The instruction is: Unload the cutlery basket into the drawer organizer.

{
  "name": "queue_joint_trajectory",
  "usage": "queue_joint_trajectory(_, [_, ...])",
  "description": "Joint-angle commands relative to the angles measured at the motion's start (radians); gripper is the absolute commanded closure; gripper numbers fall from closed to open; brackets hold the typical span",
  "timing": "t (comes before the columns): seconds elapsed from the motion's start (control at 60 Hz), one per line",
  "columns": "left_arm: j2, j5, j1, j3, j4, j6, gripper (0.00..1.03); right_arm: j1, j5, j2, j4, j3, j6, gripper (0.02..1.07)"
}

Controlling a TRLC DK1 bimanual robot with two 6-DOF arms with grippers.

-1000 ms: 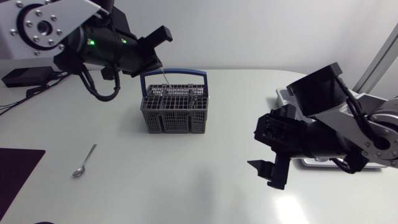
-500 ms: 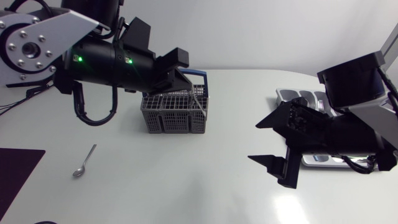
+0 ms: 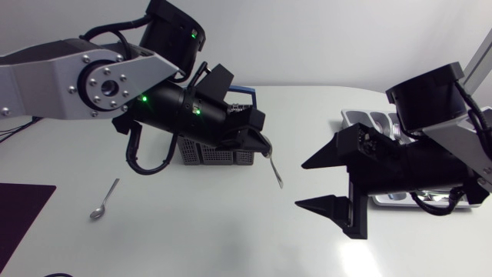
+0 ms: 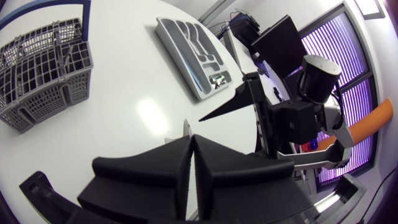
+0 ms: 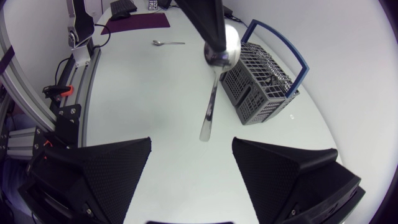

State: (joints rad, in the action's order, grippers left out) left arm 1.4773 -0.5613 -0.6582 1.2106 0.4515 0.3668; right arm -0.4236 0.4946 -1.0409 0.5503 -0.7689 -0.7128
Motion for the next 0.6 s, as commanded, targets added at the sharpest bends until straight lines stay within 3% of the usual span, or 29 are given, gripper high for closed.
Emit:
queue_joint_trajectory(0.0, [0.02,-0.022,-0.024,0.0,0.007,-0.026,0.99,-0.001,0.018,-0.041,0.002,-0.038,0.038,0.21])
queue_joint_trajectory(0.167, [0.026,-0.035,-0.05,-0.002,0.016,-0.035,0.99,-0.006,0.052,-0.117,-0.021,-0.07,0.067,0.32])
queue_joint_trajectory(0.4, [0.029,-0.04,-0.057,0.003,0.018,-0.035,0.99,-0.017,0.098,-0.15,-0.043,-0.084,0.093,0.6])
queue_joint_trajectory(0.583, [0.028,-0.046,-0.067,0.003,0.019,-0.035,0.99,-0.038,0.098,-0.16,-0.067,-0.087,0.118,0.7])
